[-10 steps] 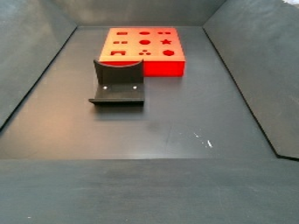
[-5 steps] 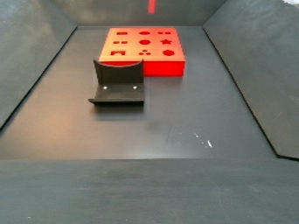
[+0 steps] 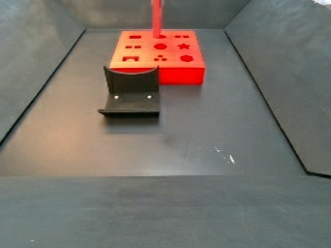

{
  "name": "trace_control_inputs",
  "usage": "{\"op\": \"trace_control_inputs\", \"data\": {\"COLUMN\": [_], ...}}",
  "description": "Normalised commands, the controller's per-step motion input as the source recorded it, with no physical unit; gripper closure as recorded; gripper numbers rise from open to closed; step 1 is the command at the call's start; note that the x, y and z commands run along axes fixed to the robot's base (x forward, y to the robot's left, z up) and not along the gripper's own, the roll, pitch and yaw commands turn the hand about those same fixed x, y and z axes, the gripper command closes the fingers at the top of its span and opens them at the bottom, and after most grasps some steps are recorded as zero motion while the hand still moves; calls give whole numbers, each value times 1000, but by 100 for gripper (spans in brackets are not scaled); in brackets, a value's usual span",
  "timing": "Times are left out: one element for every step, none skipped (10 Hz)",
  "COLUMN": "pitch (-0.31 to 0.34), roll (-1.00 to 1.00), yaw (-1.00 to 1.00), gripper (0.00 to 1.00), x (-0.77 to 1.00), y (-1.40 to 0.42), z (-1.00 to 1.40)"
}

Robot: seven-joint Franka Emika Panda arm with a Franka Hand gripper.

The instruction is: Insert the double-square object.

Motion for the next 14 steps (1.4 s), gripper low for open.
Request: {"op": "trace_control_inputs", "data": {"pitch": [0, 0, 0, 0, 0, 0, 0, 0, 0, 0, 0, 0, 0, 0], "roll": [0, 0, -17, -19, -1, 0, 0, 0, 0, 9, 30, 61, 83, 66], "yaw": [-491, -534, -611, -766, -929, -1000, -1000, -1000, -1000, -1000, -986, -877, -780, -714], "gripper": [100, 100, 100, 100, 100, 100, 100, 100, 100, 100, 100, 100, 100, 100], "x": [731, 683, 609, 429, 189, 69, 0, 0, 0, 0, 26, 183, 309, 377], "y": [294, 266, 263, 240, 100, 9, 0, 0, 0, 0, 0, 0, 0, 0], "z": [-49, -3, 0, 0, 0, 0, 0, -17, -37, -60, -114, -166, -200, -149]}}
